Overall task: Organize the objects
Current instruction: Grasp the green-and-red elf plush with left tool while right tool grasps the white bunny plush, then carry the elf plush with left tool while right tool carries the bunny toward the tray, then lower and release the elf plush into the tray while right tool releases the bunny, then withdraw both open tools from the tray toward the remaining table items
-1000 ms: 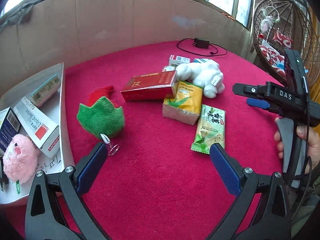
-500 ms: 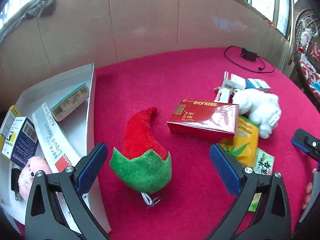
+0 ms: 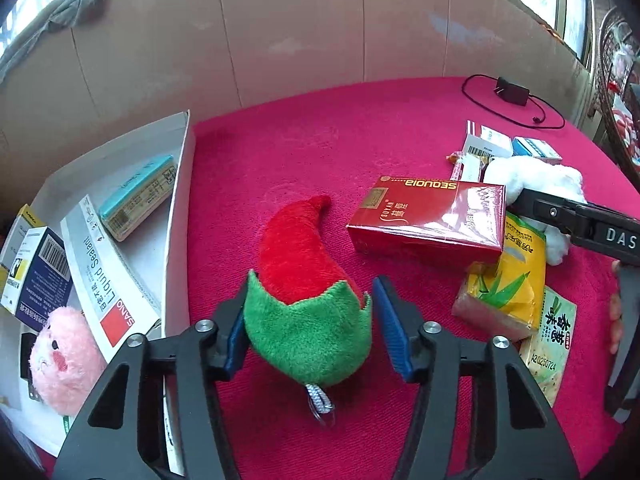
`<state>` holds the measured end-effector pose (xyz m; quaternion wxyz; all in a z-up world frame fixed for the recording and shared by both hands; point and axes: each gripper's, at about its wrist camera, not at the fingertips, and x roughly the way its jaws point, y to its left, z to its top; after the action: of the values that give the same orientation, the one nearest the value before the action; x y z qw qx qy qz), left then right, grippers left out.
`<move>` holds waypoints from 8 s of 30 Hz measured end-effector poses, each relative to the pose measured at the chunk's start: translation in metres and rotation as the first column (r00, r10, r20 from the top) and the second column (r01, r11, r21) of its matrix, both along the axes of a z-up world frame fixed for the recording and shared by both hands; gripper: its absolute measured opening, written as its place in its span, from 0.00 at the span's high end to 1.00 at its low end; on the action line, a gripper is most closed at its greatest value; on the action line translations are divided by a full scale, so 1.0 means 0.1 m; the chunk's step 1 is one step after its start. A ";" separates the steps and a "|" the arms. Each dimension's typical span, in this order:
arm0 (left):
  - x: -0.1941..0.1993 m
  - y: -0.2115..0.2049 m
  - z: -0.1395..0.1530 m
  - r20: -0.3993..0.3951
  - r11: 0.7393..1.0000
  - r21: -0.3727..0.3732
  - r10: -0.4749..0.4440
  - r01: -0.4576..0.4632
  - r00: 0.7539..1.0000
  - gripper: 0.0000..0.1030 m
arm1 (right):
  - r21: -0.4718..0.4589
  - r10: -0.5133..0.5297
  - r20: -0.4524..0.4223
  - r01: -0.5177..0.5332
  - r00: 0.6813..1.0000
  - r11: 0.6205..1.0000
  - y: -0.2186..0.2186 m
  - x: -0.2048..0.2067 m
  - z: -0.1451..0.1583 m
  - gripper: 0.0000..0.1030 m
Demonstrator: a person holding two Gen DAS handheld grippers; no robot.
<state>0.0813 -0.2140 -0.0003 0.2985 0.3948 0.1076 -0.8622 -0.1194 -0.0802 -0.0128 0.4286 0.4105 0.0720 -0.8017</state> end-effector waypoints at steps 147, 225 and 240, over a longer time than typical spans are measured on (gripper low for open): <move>1.92 -0.95 0.69 -0.569 0.971 -0.028 0.181 -0.239 0.802 0.63 | -0.035 0.282 -0.391 -0.320 0.876 0.947 -0.96 1.84 0.96 0.52; 1.95 -1.06 0.68 -0.600 0.980 0.056 0.185 -0.190 0.778 0.00 | -0.028 0.278 -0.266 -0.295 0.923 0.955 -1.19 1.96 0.69 0.18; 1.85 -0.95 0.69 -0.598 0.994 0.033 0.106 -0.108 0.794 0.00 | -0.056 0.154 -0.248 -0.173 0.956 0.983 -0.76 1.60 0.72 0.18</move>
<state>0.2664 -0.3090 0.0684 0.2982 0.0952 0.2173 -0.9246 0.0411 -0.1566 0.0591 0.4967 0.2852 0.1267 -0.8099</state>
